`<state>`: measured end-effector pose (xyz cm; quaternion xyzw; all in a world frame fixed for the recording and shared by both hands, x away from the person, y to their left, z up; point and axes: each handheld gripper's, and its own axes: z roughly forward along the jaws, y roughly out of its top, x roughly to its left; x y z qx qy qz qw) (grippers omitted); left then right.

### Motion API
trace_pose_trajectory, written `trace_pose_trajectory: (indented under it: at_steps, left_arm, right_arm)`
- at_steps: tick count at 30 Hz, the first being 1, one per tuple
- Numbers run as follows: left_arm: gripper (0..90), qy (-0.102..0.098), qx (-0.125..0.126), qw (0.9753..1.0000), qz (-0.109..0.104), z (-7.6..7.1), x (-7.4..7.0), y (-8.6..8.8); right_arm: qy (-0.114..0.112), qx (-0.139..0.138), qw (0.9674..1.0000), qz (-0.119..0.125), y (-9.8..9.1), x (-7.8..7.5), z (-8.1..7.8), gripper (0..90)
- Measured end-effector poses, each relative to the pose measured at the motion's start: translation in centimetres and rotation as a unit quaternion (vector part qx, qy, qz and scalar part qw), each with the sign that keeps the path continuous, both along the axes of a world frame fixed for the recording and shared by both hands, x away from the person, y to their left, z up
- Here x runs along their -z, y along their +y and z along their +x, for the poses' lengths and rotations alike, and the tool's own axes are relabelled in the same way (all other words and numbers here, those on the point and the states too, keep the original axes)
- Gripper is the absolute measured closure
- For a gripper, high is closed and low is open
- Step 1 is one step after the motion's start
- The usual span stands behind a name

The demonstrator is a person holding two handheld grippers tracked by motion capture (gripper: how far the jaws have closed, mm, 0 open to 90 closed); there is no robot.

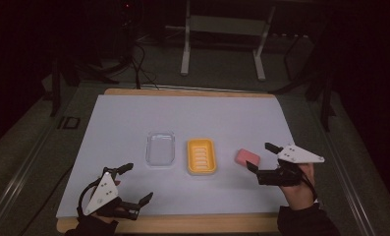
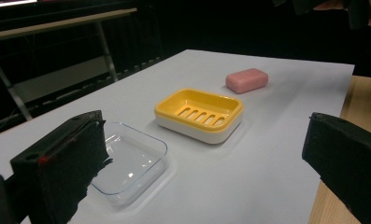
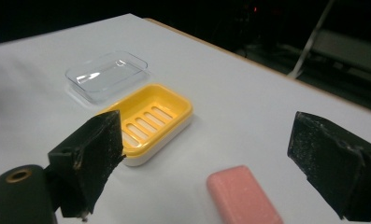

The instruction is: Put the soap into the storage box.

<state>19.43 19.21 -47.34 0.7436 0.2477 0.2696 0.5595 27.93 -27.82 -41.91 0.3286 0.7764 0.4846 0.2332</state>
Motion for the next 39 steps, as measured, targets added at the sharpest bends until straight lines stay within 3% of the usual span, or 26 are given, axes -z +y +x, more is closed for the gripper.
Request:
trace_pose_trajectory:
  at_steps: [2,5,8,11,14,17,18,19,20,24,28,29,30,31,32,35,37,38,39]
  left_arm:
    - [0.6,0.001,-0.001,1.0000,0.002,0.0,0.0,0.0]
    - [0.6,0.002,0.000,1.0000,0.001,0.1,0.0,0.0]
    - [0.6,0.003,0.004,1.0000,0.000,0.0,0.0,-0.1]
    - [0.6,0.003,0.005,1.0000,0.002,0.0,0.1,-0.2]
    - [0.6,0.004,0.007,1.0000,0.002,0.0,0.1,-0.2]
    - [0.6,0.002,0.006,1.0000,0.007,0.0,0.1,-0.2]
    - [0.7,0.002,0.006,1.0000,0.007,0.0,0.1,-0.2]
    - [0.7,0.001,0.007,1.0000,0.006,-0.1,0.1,-0.2]
    - [0.6,0.001,0.007,1.0000,0.007,-0.1,0.1,-0.2]
    - [0.6,0.001,0.013,0.9999,0.004,-0.1,0.0,-0.3]
    - [0.6,0.000,0.014,0.9999,0.007,-0.1,0.0,-0.3]
    - [0.6,0.000,0.015,0.9999,0.007,-0.1,0.0,-0.3]
    - [0.6,0.000,0.015,0.9999,0.007,-0.1,0.0,-0.3]
    - [0.6,0.000,0.015,0.9999,0.007,-0.1,0.0,-0.3]
    - [0.6,0.000,0.015,0.9999,0.006,-0.1,0.0,-0.3]
    - [0.6,-0.001,0.021,0.9998,0.006,-0.2,0.0,-0.3]
    - [0.6,-0.002,0.023,0.9997,0.007,-0.2,0.0,-0.4]
    - [0.6,-0.003,0.025,0.9997,0.006,-0.2,0.0,-0.4]
    - [0.6,-0.004,0.025,0.9997,0.006,-0.2,0.0,-0.4]
  right_arm:
    - [0.015,0.001,0.9999,-0.001,-0.2,0.0,0.1,10.4]
    - [0.035,-0.002,0.9986,-0.040,-0.1,0.3,0.5,10.4]
    - [0.054,-0.005,0.9967,-0.060,-0.2,0.9,0.8,10.4]
    - [0.070,0.000,0.9936,-0.089,0.0,1.4,1.0,10.4]
    - [0.113,0.005,0.9878,-0.107,0.4,2.0,1.3,10.3]
    - [0.167,0.040,0.9763,-0.132,0.7,2.8,1.9,10.4]
    - [0.167,0.040,0.9763,-0.132,0.7,2.8,1.9,10.4]
    - [0.186,0.051,0.9714,-0.139,0.7,3.0,2.2,10.3]
    - [0.213,0.066,0.9623,-0.156,0.7,3.3,2.7,10.4]
    - [0.240,0.080,0.9535,-0.164,0.5,3.4,3.2,10.4]
    - [0.287,0.103,0.9373,-0.169,0.1,3.5,3.9,10.3]
    - [0.294,0.102,0.9347,-0.172,0.0,3.5,4.1,10.3]
    - [0.294,0.102,0.9347,-0.172,0.0,3.5,4.1,10.3]
    - [0.302,0.102,0.9317,-0.174,0.0,3.5,4.2,10.3]
    - [0.327,0.097,0.9221,-0.182,-0.1,3.7,4.5,10.3]
    - [0.361,0.089,0.9055,-0.204,-0.1,4.0,4.9,10.3]
    - [0.376,0.081,0.8990,-0.209,-0.1,4.3,5.1,10.3]
    - [0.387,0.078,0.8940,-0.213,0.0,4.4,5.1,10.3]
    - [0.391,0.075,0.8915,-0.216,-0.1,4.6,5.3,10.3]
